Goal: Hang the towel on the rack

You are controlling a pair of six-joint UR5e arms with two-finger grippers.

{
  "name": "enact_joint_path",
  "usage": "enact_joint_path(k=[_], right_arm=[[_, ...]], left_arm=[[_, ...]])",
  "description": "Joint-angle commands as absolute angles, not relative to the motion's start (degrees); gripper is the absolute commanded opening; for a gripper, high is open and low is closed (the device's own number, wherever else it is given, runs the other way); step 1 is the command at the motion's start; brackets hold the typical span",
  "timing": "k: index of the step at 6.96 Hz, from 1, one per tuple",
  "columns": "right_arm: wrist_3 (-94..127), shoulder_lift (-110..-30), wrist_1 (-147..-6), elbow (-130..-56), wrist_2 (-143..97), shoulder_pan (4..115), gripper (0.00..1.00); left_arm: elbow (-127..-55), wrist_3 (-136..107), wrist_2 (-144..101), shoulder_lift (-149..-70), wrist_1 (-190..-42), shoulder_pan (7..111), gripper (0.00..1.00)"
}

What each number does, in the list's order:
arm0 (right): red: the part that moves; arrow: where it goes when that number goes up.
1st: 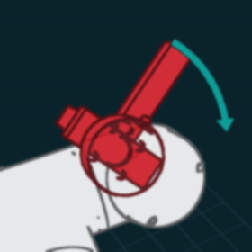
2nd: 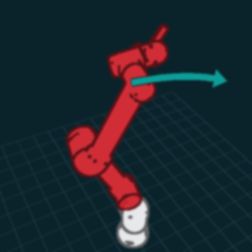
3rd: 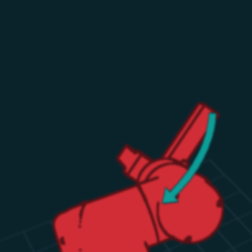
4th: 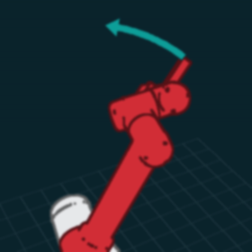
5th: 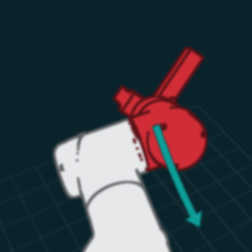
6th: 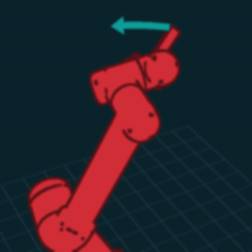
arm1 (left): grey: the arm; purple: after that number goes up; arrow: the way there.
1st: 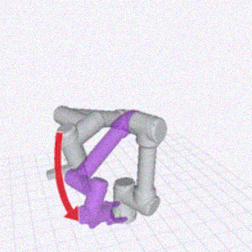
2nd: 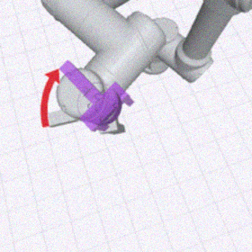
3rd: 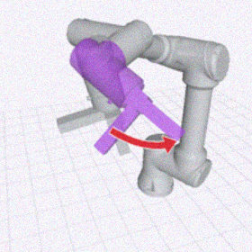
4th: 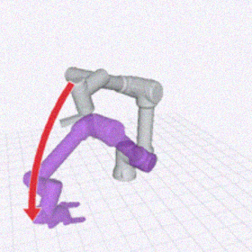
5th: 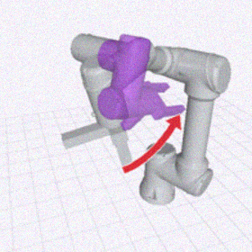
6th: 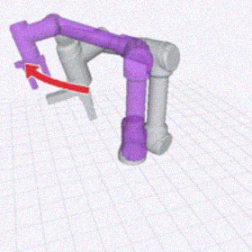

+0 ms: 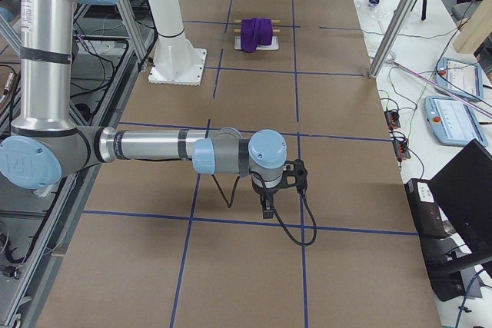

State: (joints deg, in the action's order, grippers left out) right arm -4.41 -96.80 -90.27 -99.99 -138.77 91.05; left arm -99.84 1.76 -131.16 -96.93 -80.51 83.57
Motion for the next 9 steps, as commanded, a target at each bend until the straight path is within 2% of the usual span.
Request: enact_joint_path(k=[1,3,9], right_arm=[[-4.4,-96.9,-90.3,-99.9,-138.9,91.1,1.00],[-4.4,-96.9,-90.2,-99.9,-138.9,91.1,1.00],[-4.4,-96.8,-90.1,-99.9,-138.8,91.1,1.00]], left_arm=[[-99.0,6.3,-131.6,-91.3,-84.5,87.4,1.00],[-94.1,6.3,-134.3,-91.2,-85.5,87.9,1.00],[-93.3,5.4,-134.2,-90.9,-86.9,88.2,1.00]])
